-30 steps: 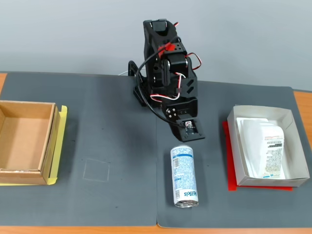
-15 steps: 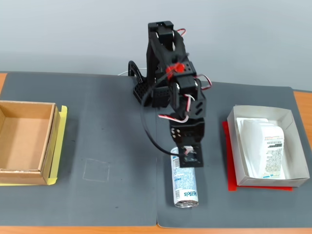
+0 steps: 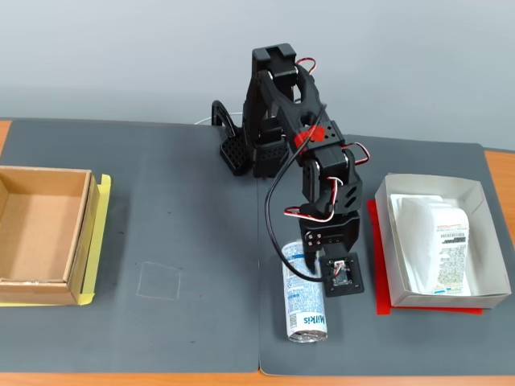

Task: Pick the can and put it in the brown box

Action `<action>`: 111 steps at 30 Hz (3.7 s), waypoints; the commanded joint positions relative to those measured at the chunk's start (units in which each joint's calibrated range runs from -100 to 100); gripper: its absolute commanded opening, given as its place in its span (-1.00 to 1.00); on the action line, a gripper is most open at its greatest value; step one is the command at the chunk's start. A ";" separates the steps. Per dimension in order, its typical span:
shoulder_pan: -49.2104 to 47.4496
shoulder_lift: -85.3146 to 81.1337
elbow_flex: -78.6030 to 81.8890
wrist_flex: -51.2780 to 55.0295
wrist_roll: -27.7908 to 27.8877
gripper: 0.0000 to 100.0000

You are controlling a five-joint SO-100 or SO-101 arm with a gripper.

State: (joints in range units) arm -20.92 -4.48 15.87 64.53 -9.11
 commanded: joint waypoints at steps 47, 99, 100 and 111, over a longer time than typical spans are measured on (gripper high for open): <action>0.45 18.50 -3.29 -10.76 -0.11 -0.17; 18.40 -1.41 -22.38 11.96 21.56 -0.81; 20.27 -2.59 -22.38 11.96 23.13 -0.81; 40.66 -9.12 -24.37 11.27 34.96 -0.81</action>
State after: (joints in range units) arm 15.08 -10.74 -4.17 76.21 23.42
